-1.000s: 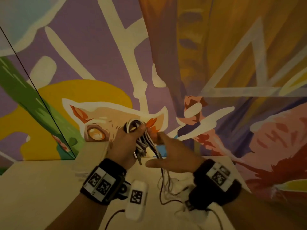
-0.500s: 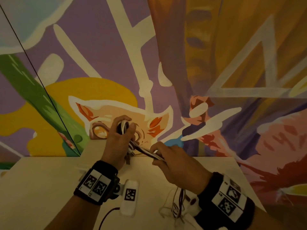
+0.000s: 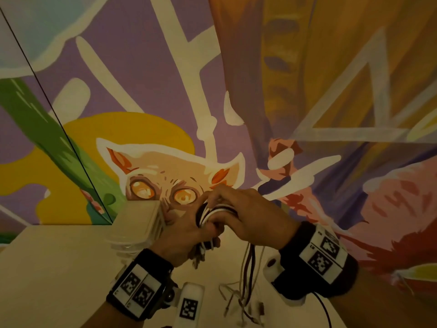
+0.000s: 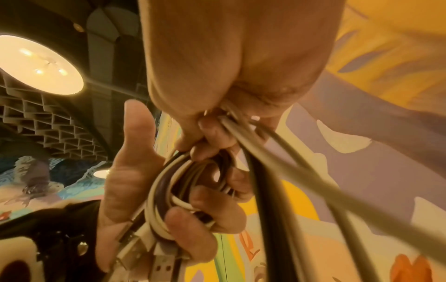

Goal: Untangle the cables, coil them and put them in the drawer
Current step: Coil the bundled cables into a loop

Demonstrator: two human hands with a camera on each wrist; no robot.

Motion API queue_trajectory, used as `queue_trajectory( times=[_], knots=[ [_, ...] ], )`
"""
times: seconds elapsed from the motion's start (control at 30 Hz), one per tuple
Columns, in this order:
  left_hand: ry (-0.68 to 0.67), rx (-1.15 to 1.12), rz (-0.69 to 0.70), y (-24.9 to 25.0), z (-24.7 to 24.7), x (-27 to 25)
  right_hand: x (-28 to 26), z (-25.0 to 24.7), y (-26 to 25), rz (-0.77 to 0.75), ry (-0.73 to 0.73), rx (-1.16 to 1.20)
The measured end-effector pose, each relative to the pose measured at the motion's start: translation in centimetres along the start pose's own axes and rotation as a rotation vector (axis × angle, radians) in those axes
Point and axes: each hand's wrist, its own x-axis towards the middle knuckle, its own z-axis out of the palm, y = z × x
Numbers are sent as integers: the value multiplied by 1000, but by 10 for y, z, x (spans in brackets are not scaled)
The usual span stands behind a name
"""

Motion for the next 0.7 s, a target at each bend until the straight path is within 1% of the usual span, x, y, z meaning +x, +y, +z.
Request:
queue_trajectory(
  times=[0.03,0.1,0.2,0.27,0.33,0.4,0.47,0.57,0.63,0.7],
  knots=[
    [2,73,25,0,1,-1,0,0,0,11,11,4],
    [56,186,34,-3,2,-2,2,0,-1,55,22,14],
    [141,241,32,-2,4,-2,4,-5,-1,145,34,90],
    [194,237,42,1,2,-3,0,-9,1,187,-2,94],
    [256,188,48,3,-3,-3,-7,-9,5,228,-58,54],
    [296,93,45,5,-5,-5,-13,-2,9,268,-65,-9],
    [281,28,45,5,1,-7,-16,10,12,273,-49,-98],
    [246,-61,40,0,13,-6,-11,26,10,271,-61,-301],
    [256,-126,28,-6,17,-2,-6,29,3,308,-59,-376],
    [279,-175,52,-11,18,1,-2,28,-4,324,-54,-454]
  ],
)
